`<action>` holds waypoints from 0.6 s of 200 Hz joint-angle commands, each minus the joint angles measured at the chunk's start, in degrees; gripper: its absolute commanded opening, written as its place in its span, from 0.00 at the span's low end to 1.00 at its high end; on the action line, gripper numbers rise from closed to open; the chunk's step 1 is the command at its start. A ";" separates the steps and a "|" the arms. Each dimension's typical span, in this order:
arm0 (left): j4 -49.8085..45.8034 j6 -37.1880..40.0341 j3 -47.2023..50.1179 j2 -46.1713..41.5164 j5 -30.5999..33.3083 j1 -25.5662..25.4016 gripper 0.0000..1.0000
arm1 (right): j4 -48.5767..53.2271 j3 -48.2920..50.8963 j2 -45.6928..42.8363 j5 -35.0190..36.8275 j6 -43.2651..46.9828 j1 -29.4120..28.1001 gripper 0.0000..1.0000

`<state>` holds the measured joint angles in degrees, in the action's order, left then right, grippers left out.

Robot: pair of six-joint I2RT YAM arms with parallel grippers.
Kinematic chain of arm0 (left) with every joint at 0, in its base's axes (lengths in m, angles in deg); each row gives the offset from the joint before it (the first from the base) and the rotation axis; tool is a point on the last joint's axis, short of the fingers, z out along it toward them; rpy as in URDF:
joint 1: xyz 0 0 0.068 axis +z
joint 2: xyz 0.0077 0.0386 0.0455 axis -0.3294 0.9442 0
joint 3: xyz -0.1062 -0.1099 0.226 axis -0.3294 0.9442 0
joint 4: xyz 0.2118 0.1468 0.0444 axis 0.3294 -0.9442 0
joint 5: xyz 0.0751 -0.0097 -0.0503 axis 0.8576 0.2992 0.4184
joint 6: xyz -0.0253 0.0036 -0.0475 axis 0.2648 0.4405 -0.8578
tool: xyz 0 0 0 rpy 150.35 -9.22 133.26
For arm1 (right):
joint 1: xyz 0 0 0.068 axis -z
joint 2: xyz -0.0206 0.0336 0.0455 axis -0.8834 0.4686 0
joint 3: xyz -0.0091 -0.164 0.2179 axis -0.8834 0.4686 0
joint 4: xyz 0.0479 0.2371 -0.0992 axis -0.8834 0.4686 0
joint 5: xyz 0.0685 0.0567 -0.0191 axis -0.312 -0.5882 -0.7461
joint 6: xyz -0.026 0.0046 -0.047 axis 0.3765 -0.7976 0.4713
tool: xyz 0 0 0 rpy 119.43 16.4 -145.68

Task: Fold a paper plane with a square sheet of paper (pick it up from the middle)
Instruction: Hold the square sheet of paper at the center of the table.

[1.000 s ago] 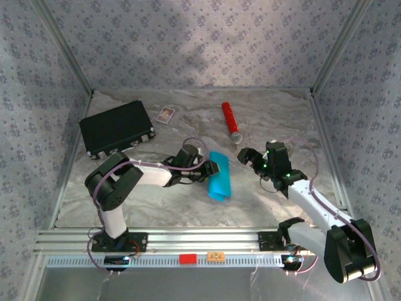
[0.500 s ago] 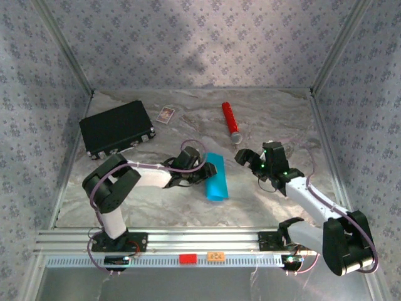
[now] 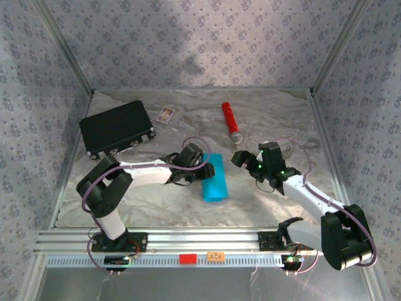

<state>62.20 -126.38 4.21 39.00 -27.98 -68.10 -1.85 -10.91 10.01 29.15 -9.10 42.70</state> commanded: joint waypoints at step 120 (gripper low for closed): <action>-8.24 4.78 -1.69 1.63 2.27 1.30 0.48 | -0.11 -2.59 1.18 -0.36 1.04 -1.22 0.99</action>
<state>56.19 -122.38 3.62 39.70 -27.02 -67.29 -2.09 -11.98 10.82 29.04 -9.04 41.85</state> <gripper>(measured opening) 0.485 0.990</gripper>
